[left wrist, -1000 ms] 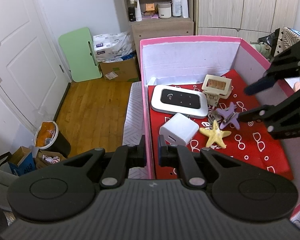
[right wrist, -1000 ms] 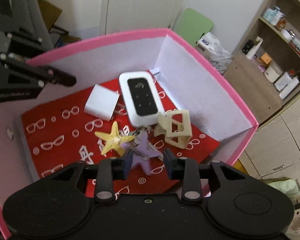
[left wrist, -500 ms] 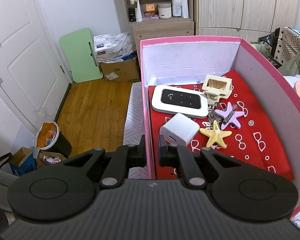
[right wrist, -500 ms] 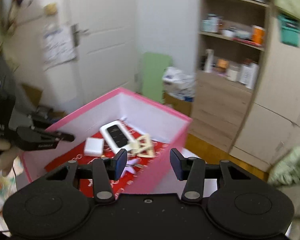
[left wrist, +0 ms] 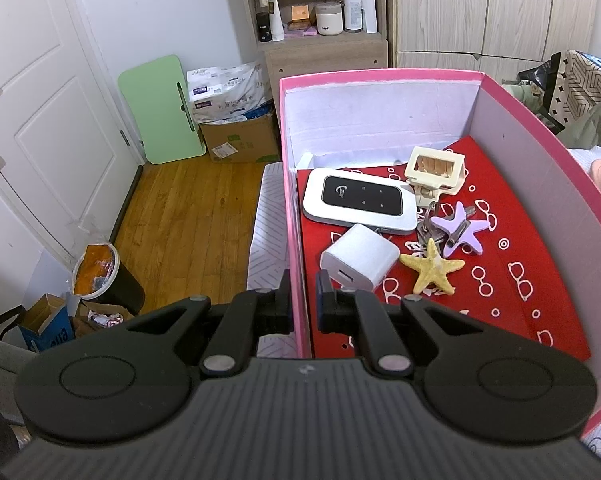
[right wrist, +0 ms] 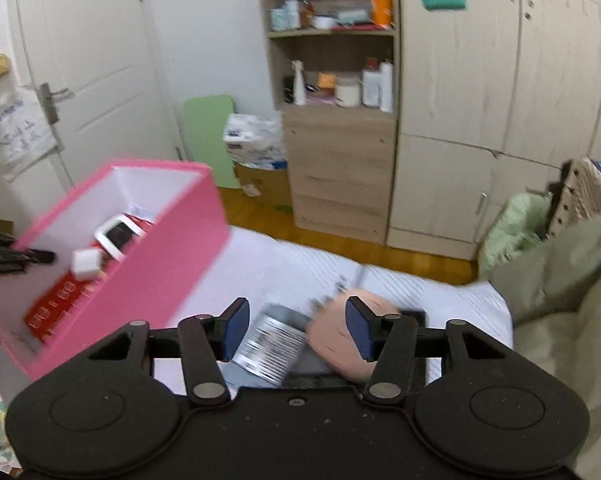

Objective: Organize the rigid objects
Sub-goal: 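Move the right tool to the pink round case and grasp it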

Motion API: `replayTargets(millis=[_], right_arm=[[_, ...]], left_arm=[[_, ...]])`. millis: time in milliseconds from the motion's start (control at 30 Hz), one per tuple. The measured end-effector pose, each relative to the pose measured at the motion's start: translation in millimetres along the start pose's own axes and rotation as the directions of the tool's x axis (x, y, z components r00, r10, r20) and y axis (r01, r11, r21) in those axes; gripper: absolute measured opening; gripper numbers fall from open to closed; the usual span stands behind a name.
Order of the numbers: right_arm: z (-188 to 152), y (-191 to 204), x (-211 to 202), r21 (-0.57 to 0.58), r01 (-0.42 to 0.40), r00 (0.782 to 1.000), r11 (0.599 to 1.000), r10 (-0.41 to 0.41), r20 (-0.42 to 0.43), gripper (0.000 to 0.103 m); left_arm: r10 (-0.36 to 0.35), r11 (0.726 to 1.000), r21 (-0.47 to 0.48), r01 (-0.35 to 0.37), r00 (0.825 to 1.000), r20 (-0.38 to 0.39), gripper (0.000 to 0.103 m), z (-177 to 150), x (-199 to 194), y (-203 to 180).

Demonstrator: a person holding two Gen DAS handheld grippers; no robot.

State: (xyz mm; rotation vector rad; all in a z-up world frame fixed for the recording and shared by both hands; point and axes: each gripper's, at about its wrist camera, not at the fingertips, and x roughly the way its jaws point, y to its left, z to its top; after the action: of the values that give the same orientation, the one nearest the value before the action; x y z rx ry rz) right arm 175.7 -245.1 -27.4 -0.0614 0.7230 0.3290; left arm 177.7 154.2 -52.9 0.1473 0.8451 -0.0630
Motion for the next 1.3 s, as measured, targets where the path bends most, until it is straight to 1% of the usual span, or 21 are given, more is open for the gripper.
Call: replayTargets(millis=[67, 133, 200, 267, 333, 433, 567, 600, 667, 733, 867, 967, 1067, 1133, 1200, 1233, 1300], right_arm=[[-9, -9, 9, -0.036, 0.005, 1.000, 0.999, -0.005, -0.007, 0.064], [-15, -17, 17, -0.053, 0.014, 1.000, 0.998, -0.014, -0.007, 0.065], [-20, -24, 24, -0.078, 0.004, 1.000, 0.997, -0.006, -0.017, 0.067], [-25, -30, 31, -0.123, -0.006, 1.000, 0.992, 0.002, -0.030, 0.073], [-29, -30, 37, -0.193, -0.014, 0.999, 0.981, 0.007, -0.038, 0.084], [-35, -29, 45, -0.295, 0.015, 1.000, 0.955, -0.020, -0.015, 0.086], [-41, -27, 57, -0.399, 0.022, 0.999, 0.917, -0.031, -0.018, 0.088], [-42, -27, 60, -0.416, 0.021, 0.999, 0.909, -0.031, -0.015, 0.088], [-43, -28, 63, -0.438, -0.003, 1.000, 0.899, -0.003, -0.014, 0.088], [-44, -28, 65, -0.455, -0.018, 1.000, 0.890, 0.017, -0.008, 0.089], [-40, -28, 69, -0.479, -0.009, 1.000, 0.878, 0.012, 0.003, 0.089], [-38, -28, 73, -0.506, -0.021, 1.000, 0.862, 0.029, 0.009, 0.089], [-36, -29, 80, -0.520, -0.033, 0.999, 0.854, 0.038, -0.001, 0.090], [-35, -30, 85, -0.512, -0.043, 0.999, 0.858, 0.044, -0.011, 0.090], [-36, -31, 91, -0.478, -0.048, 0.999, 0.877, 0.044, -0.019, 0.090], [-37, -32, 93, -0.462, -0.047, 0.999, 0.886, 0.042, -0.022, 0.086], [-39, -31, 94, -0.418, -0.059, 0.998, 0.906, 0.056, -0.018, 0.083]], left_arm=[[-0.002, 1.000, -0.001, 0.002, 1.000, -0.006, 0.007, 0, 1, 0], [-0.002, 1.000, 0.000, 0.002, 1.000, -0.012, 0.007, 1, 2, -2], [-0.001, 1.000, 0.002, 0.001, 1.000, -0.013, 0.007, 1, 2, -2], [-0.002, 1.000, 0.003, 0.003, 1.000, -0.016, 0.007, 2, 2, -2], [-0.004, 1.000, 0.000, 0.004, 1.000, -0.019, 0.008, 2, 3, -1], [-0.004, 1.000, 0.002, 0.004, 1.000, -0.019, 0.008, 2, 4, -2], [-0.005, 1.000, -0.005, 0.005, 1.000, -0.020, 0.008, 2, 4, -1], [-0.008, 1.000, -0.008, 0.007, 1.000, -0.023, 0.008, 1, 4, -1], [-0.014, 1.000, -0.014, 0.014, 0.999, -0.035, 0.008, 2, 5, 0], [-0.023, 1.000, -0.017, 0.022, 0.999, -0.036, 0.009, 1, 6, 0], [-0.020, 1.000, -0.009, 0.020, 0.999, -0.037, 0.009, 2, 6, 0], [-0.018, 1.000, -0.003, 0.018, 0.999, -0.039, 0.009, 2, 6, 1], [-0.018, 1.000, -0.004, 0.018, 0.999, -0.037, 0.009, 2, 6, 1], [-0.018, 1.000, -0.004, 0.017, 0.999, -0.038, 0.009, 2, 6, 1], [-0.017, 1.000, -0.004, 0.016, 0.999, -0.038, 0.009, 3, 6, 1], [-0.016, 1.000, -0.003, 0.016, 0.999, -0.039, 0.009, 3, 6, 1], [-0.011, 1.000, 0.005, 0.011, 0.999, -0.042, 0.009, 3, 7, 0]])
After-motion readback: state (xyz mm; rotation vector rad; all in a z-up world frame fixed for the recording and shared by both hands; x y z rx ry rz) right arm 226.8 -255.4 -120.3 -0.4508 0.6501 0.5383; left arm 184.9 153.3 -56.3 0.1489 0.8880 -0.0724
